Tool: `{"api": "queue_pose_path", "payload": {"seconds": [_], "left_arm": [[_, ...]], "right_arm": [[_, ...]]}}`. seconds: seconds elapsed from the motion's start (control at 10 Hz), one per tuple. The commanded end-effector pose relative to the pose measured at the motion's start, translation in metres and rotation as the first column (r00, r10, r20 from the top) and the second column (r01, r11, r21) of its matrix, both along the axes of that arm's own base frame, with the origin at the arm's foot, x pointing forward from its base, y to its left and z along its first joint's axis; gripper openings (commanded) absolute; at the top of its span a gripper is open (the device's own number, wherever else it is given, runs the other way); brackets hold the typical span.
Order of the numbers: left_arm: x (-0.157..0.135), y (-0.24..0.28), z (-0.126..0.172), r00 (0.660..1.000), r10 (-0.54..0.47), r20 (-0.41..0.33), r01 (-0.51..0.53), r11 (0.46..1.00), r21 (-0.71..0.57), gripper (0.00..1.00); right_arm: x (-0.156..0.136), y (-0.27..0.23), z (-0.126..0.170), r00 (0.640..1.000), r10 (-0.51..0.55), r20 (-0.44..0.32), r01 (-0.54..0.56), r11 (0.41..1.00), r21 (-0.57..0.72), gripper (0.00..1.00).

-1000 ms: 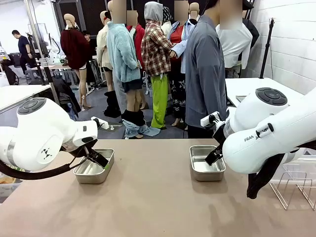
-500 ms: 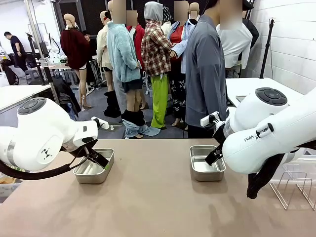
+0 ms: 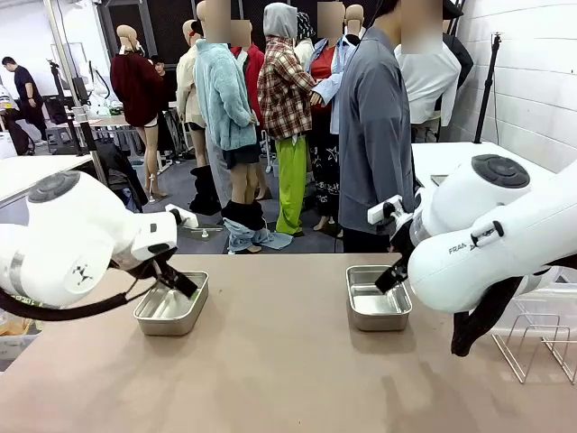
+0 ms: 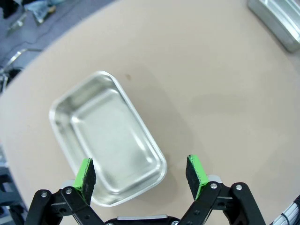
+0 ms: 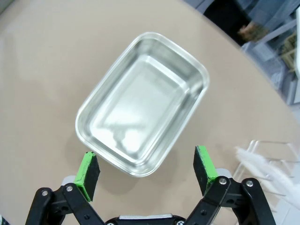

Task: Place the bread in airtight containers.
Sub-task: Lift both Airtight Container.

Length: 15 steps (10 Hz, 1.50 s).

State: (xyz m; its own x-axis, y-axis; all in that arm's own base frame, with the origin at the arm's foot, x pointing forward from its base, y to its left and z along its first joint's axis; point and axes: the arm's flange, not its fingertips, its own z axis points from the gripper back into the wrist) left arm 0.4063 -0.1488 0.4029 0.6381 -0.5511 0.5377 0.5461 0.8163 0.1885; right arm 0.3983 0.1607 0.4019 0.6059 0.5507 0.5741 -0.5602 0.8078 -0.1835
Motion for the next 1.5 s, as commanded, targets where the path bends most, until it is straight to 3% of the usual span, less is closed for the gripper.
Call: {"api": "queue_pose_path", "payload": {"seconds": [0.0,0.2,0.4,0.6,0.8,0.9,1.0,1.1,1.4], "left_arm": [[-0.007,0.015,0.055,0.994,0.004,0.112,-0.013,0.996,0.083,1.0],[-0.017,0.047,0.096,0.98,0.1,0.174,-0.118,0.988,0.097,1.0],[-0.026,0.109,0.127,0.953,0.241,0.181,-0.259,0.962,0.083,1.0],[-0.037,0.162,0.137,0.936,0.308,0.171,-0.317,0.948,0.028,1.0],[-0.048,0.2,0.132,0.918,0.376,0.125,-0.378,0.926,-0.01,1.0],[-0.051,0.213,0.125,0.913,0.393,0.11,-0.391,0.92,-0.038,1.0],[-0.05,0.216,0.119,0.912,0.399,0.099,-0.394,0.917,-0.069,1.0],[-0.039,0.21,0.139,0.911,0.393,0.124,-0.393,0.919,-0.025,1.0],[-0.039,0.21,0.139,0.911,0.393,0.124,-0.393,0.919,-0.025,1.0]], "right_arm": [[-0.002,-0.028,0.045,0.989,-0.068,0.132,0.064,0.997,0.033,1.0],[0.011,-0.094,0.08,0.944,-0.267,0.192,0.256,0.963,0.08,1.0],[0.031,-0.205,0.108,0.848,-0.508,0.151,0.494,0.861,0.122,1.0],[0.037,-0.304,0.113,0.736,-0.67,0.091,0.651,0.739,0.172,1.0],[0.032,-0.366,0.091,0.631,-0.775,-0.015,0.764,0.619,0.18,1.0],[0.035,-0.377,0.077,0.623,-0.781,-0.045,0.774,0.609,0.173,1.0],[0.039,-0.37,0.066,0.67,-0.741,-0.045,0.734,0.652,0.188,1.0],[0.019,-0.388,0.083,0.639,-0.769,0.002,0.761,0.632,0.147,1.0],[0.019,-0.388,0.083,0.639,-0.769,0.002,0.761,0.632,0.147,1.0]]}}
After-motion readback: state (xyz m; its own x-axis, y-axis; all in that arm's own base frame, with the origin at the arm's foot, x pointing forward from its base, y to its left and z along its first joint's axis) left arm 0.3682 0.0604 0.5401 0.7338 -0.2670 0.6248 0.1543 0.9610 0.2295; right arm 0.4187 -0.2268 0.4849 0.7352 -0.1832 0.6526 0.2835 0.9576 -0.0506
